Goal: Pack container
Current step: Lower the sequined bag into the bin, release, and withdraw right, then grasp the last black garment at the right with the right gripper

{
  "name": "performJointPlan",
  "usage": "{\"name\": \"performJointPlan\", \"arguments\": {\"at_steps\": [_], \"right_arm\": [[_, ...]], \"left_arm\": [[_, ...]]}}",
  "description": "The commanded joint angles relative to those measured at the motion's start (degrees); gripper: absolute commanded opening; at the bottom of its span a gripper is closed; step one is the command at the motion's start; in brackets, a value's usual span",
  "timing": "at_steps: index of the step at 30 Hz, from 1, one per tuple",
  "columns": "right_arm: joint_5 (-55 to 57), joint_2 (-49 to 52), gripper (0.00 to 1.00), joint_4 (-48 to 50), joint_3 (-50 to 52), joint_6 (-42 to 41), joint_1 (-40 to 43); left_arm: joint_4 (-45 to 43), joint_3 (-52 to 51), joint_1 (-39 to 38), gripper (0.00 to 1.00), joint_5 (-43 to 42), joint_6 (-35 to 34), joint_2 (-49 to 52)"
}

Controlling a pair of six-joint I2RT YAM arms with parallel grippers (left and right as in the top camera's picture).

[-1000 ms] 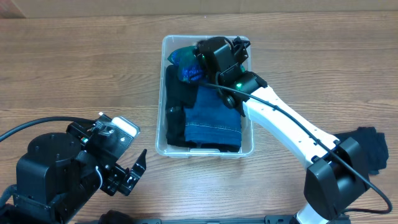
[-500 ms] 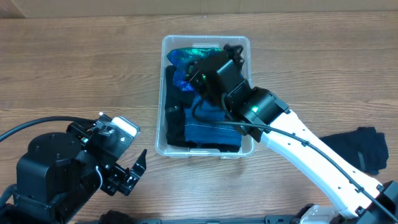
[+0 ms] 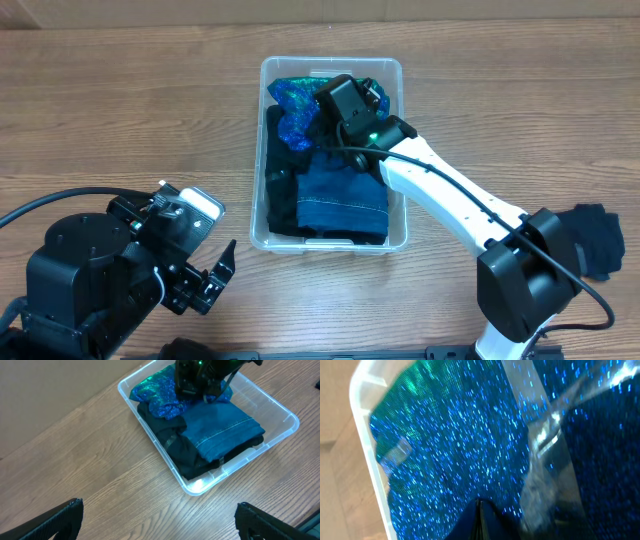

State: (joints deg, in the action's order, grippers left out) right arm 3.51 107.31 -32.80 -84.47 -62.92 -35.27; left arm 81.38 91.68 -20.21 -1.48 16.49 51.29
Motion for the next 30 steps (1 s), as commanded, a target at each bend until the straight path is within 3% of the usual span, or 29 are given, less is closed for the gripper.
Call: {"name": "performJointPlan", "arguments": {"at_steps": [1,5,9,14,17,24,28,30], "right_arm": [[-4.24,-3.85,0.04,-0.55,-1.38,5.16,1.05],[-3.52,-21.90,0.04,-1.36,-2.69,16.20,4.68],[10.10,-39.93,0.04,-18.60,-2.67,16.48,12.17],[10.86,-50.14,0.04,-38.12,-2.49,16.74,26.43],[10.75,-55.60,0.04,-44.33,0.26,22.21,37.11],[-3.15,-58.69,0.04,-45.16,16.15,30.69,62.01],[-14.29,-58.62,0.04,-38.18,27.67,32.65,77.13],[-14.53,-57.94,0.04,-35.47,32.22,31.80,84.54]], "left_arm": [[-0.15,-0.04,0.35,1.00,0.39,-0.85,-0.02],[-0.15,-0.02,0.35,1.00,0.39,-0.85,-0.02],[-0.15,-0.02,0.35,1.00,0.39,-0.83,-0.02],[-0.15,-0.04,0.35,1.00,0.39,-0.85,-0.02],[-0.15,-0.02,0.35,1.00,0.37,-0.85,-0.02],[-0.15,-0.04,0.35,1.00,0.39,-0.83,-0.02],[-0.15,-0.04,0.35,1.00,0.39,-0.85,-0.02],[-0.15,-0.02,0.37,1.00,0.39,-0.83,-0.02]]}}
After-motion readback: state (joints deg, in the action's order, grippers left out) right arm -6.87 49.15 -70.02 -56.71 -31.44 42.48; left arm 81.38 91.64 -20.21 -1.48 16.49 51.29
